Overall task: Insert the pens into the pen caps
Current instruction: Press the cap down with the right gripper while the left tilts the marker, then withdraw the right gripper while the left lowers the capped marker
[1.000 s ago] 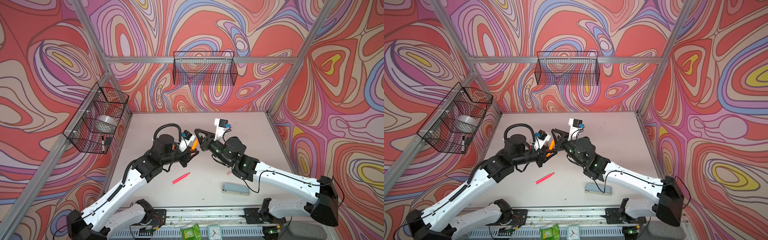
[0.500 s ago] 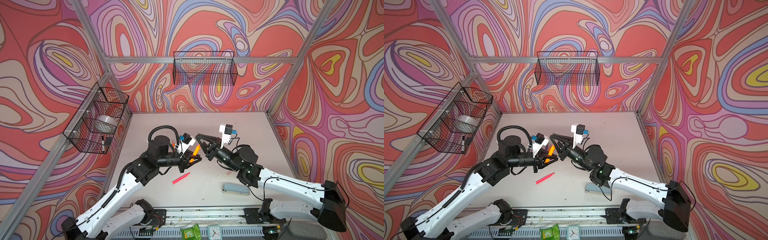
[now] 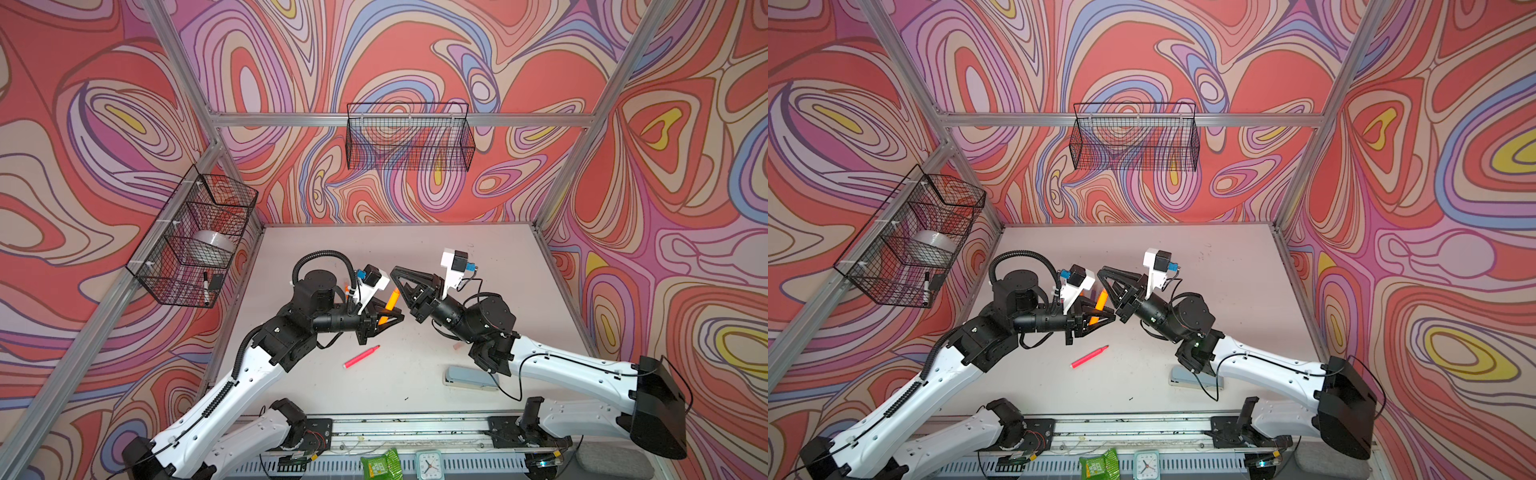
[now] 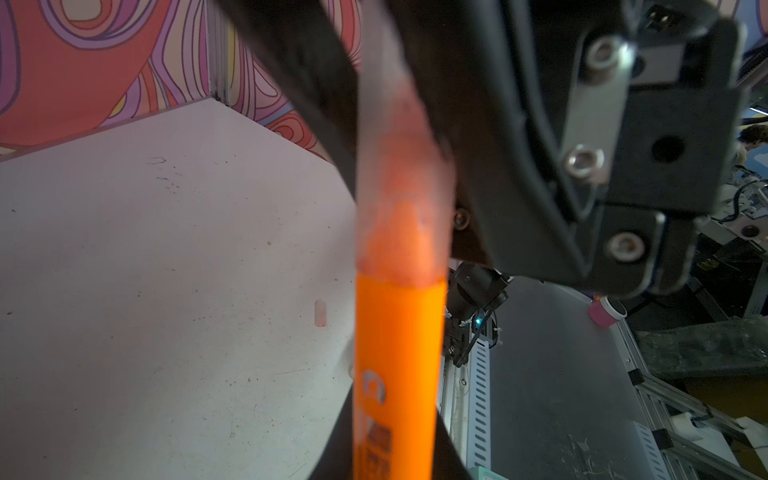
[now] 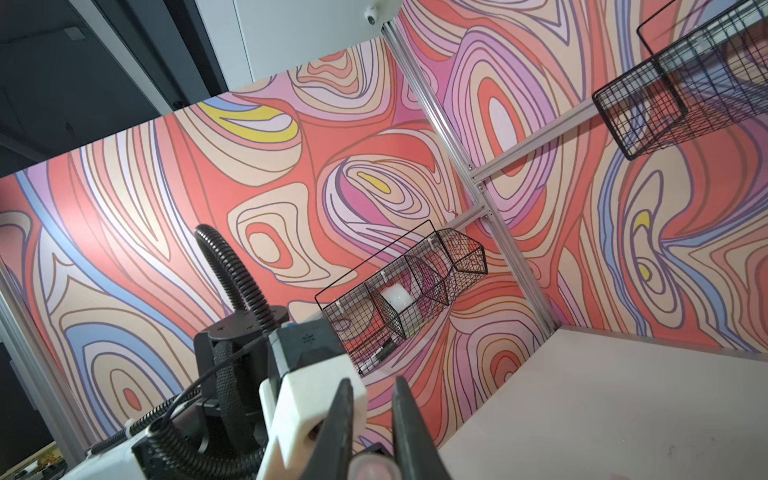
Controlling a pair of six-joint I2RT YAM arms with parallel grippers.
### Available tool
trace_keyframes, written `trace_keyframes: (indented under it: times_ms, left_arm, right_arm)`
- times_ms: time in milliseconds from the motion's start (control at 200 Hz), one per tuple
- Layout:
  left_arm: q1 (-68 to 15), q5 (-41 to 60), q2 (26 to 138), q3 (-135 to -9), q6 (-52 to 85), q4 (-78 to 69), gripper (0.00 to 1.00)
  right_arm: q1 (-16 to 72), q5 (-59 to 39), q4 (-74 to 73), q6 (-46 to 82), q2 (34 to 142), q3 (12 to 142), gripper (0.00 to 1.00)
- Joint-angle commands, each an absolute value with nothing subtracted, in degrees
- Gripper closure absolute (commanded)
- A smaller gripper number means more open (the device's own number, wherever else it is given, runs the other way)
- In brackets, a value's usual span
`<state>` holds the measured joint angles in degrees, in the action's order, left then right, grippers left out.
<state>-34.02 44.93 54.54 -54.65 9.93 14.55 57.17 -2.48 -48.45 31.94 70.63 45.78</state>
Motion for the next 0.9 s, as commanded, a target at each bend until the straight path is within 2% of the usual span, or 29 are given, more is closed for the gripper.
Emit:
trace_keyframes:
  times_ms: [0, 260, 576, 626, 691, 776, 896]
  left_arm:
    - [-27.6, 34.7, 56.7, -59.7, 20.4, -6.6, 1.0]
    - [-26.5, 35.0, 58.2, -62.7, 20.5, -7.0, 1.0]
    - [-27.0, 30.3, 58.0, -57.2, 14.4, -3.8, 1.0]
    - [-27.8, 29.0, 58.3, -55.5, 13.7, -3.3, 1.0]
    - [-29.6, 26.4, 58.8, -53.6, 12.3, -1.9, 1.0]
    - [-31.4, 21.7, 59.4, -49.4, 13.4, -2.7, 1.0]
    - [-31.5, 15.1, 61.8, -42.5, 18.1, -6.1, 1.0]
  right_arm:
    - [64.4, -20.2, -39.0, 30.6, 72.8, 39.6, 1.0]
    - [65.6, -19.2, -37.4, 29.0, 73.2, 38.3, 1.0]
    - [65.4, 1.7, -17.4, 30.8, 70.0, 48.6, 1.0]
    - [65.4, 4.3, -15.0, 31.2, 70.4, 50.8, 0.89]
    - [65.2, 6.4, -12.9, 31.0, 70.9, 53.4, 0.67]
    - [65.1, 11.7, -8.1, 31.1, 70.8, 56.9, 0.45]
    - [64.7, 19.3, -0.6, 31.8, 68.2, 59.0, 0.32]
